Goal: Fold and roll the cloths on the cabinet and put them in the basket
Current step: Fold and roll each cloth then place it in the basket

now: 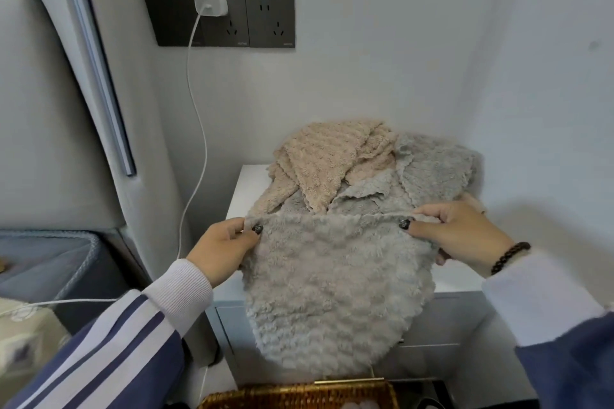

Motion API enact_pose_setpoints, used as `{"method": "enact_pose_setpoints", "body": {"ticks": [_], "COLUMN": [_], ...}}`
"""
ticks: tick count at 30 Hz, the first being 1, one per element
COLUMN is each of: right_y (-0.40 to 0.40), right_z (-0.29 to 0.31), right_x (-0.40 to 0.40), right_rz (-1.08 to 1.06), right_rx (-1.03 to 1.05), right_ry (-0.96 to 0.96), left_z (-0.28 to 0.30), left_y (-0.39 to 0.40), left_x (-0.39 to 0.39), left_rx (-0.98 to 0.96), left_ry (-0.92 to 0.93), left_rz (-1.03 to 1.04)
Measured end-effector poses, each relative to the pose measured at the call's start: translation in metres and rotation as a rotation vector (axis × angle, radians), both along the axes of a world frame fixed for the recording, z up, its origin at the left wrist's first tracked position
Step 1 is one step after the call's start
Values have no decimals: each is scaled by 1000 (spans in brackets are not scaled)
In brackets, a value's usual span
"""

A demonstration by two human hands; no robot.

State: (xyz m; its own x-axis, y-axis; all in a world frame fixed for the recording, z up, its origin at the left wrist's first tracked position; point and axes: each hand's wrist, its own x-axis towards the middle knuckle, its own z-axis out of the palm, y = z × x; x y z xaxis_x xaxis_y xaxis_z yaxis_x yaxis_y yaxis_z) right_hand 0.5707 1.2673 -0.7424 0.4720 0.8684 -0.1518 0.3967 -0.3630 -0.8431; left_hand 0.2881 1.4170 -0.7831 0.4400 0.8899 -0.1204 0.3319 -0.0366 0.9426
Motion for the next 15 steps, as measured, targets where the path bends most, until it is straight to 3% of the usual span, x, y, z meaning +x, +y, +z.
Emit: {"method": "enact_pose_setpoints", "body": {"ticks": [3, 6, 15], "right_y": [17, 36, 30], "right_z": [1, 24, 165], "right_x": [-18, -21, -21], "right_rz": [-74, -135, -206], "right_rx": [47, 132, 694], "right_ry": [156, 154, 53], "left_z": [7, 39, 190], "left_y": [11, 31, 26], "left_x": [8, 17, 15], "left_rx": [-10, 107, 397], "left_ry": [44, 59, -326], "left_rz": [28, 25, 132]}}
